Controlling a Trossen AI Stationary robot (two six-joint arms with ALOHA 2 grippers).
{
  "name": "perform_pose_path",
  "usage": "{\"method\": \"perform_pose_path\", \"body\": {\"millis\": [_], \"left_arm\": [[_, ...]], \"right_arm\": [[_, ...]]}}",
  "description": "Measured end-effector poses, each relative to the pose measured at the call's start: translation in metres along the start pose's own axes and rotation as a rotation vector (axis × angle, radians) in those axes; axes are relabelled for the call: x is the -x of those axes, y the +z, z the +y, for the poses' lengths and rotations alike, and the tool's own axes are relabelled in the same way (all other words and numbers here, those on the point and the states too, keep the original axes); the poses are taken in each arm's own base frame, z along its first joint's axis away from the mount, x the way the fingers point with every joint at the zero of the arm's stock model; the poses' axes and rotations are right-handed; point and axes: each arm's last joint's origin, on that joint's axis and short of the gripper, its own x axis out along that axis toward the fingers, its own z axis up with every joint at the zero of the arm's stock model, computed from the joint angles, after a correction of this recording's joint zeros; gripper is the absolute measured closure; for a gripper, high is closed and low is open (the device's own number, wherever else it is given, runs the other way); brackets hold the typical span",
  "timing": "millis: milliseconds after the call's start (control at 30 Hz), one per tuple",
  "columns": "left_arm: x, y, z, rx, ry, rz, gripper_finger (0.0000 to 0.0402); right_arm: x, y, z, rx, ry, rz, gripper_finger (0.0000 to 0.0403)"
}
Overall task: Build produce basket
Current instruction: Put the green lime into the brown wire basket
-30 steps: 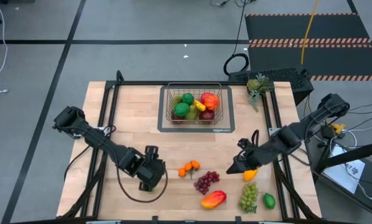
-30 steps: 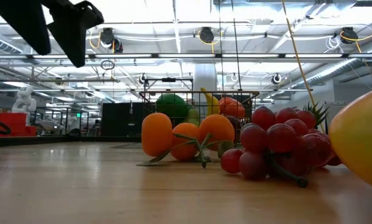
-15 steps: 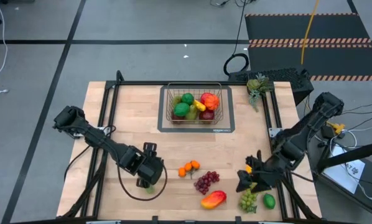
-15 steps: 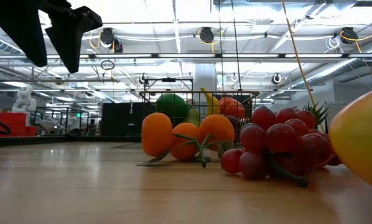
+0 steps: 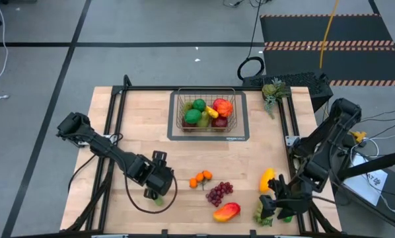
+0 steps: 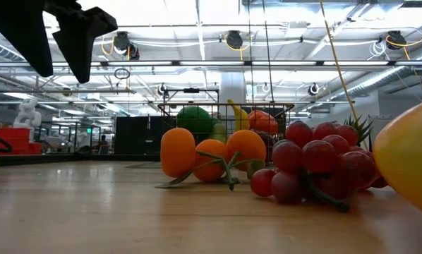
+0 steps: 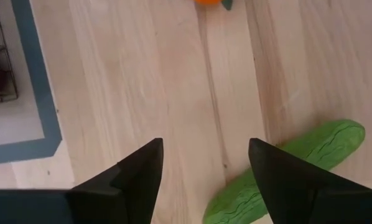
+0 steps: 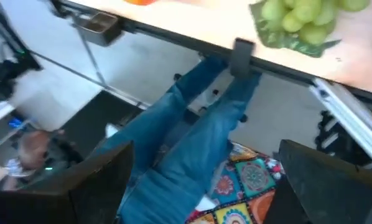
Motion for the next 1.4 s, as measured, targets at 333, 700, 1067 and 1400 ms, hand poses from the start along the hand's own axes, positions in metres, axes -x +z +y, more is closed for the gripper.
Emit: {"method": "perform_pose_path", "body": {"millis": [333,700,1067,1400], "left_arm": [[-0.002,0.004,0.009,0.140,0.006,-0.004,0.0165],[-0.004,0.009,0.019,0.255,-0.009,-0.023,0.0165],[-0.005,0.020,0.024,0.339,-0.064,-0.102,0.0165],[-0.007,0.026,0.034,0.380,-0.069,-0.144,0.0165]], "right_arm": [[-0.016,0.001,-0.023,0.011,-0.267,-0.025,0.0010],[-0.023,0.017,-0.047,0.080,-0.424,-0.155,0.0010],[-0.044,0.037,-0.069,0.125,-0.432,-0.058,0.0010],[-0.042,0.043,-0.073,0.194,-0.482,-0.113,0.0028]]}}
